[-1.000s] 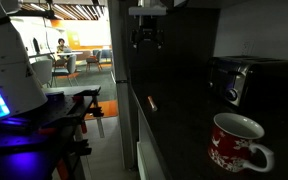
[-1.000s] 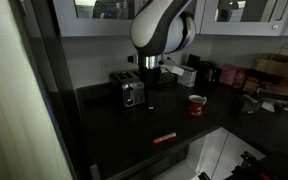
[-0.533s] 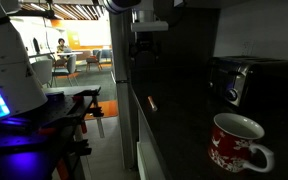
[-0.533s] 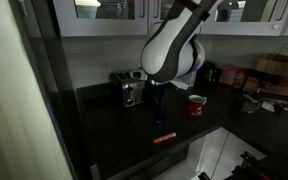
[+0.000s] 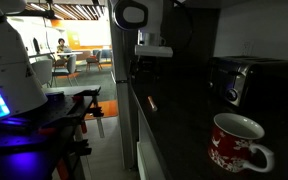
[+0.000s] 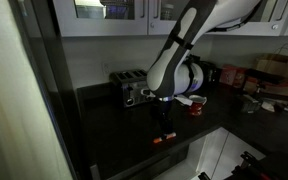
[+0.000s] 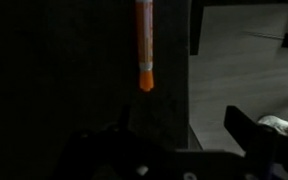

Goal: Put the marker in the mug

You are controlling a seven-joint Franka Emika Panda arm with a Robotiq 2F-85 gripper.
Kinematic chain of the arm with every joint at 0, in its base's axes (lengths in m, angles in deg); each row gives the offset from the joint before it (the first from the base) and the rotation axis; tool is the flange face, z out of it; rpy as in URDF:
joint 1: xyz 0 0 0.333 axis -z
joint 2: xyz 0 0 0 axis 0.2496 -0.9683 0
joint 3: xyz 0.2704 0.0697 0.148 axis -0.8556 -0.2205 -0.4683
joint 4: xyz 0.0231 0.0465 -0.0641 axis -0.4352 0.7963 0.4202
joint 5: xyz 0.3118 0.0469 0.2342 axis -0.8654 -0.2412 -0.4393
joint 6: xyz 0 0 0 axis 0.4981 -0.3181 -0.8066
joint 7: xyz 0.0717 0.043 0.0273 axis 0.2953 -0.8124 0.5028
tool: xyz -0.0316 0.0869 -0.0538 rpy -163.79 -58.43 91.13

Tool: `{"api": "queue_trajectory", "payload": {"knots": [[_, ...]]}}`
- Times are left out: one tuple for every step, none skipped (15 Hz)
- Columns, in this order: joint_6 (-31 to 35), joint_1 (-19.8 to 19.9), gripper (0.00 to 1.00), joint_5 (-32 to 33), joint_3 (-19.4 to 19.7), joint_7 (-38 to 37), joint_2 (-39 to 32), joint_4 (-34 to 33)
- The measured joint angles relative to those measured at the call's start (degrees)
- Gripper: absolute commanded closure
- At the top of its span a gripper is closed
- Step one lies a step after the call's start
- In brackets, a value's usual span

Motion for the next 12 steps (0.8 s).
{"api": "queue_trajectory", "payload": {"knots": [[0.3, 1.3, 0.0, 0.0, -0.6, 0.1, -1.8, -1.1], [0.5, 2.6, 0.0, 0.0, -1.3, 0.3, -3.5, -2.3], [0.7, 3.9, 0.0, 0.0, -2.0, 0.8, -5.3, -3.5], [0.9, 4.9, 0.0, 0.1, -2.6, 1.0, -7.0, -4.7], [1.0, 5.8, 0.01, 0.2, -3.2, 1.1, -8.5, -5.8], [1.2, 6.6, 0.05, 0.3, -3.8, 1.1, -10.0, -6.7], [1.4, 7.3, 0.08, 0.4, -4.3, 1.1, -11.3, -7.4], [1.6, 7.9, 0.13, 0.6, -4.8, 1.1, -12.4, -8.0], [1.7, 8.4, 0.11, 0.8, -5.1, 1.1, -13.3, -8.5], [1.8, 8.9, 0.14, 1.1, -5.4, 1.1, -14.0, -8.7], [1.9, 9.2, 0.16, 1.3, -5.7, 1.1, -14.5, -8.8], [2.0, 9.5, 0.27, 1.5, -5.9, 1.1, -14.8, -8.7]]}}
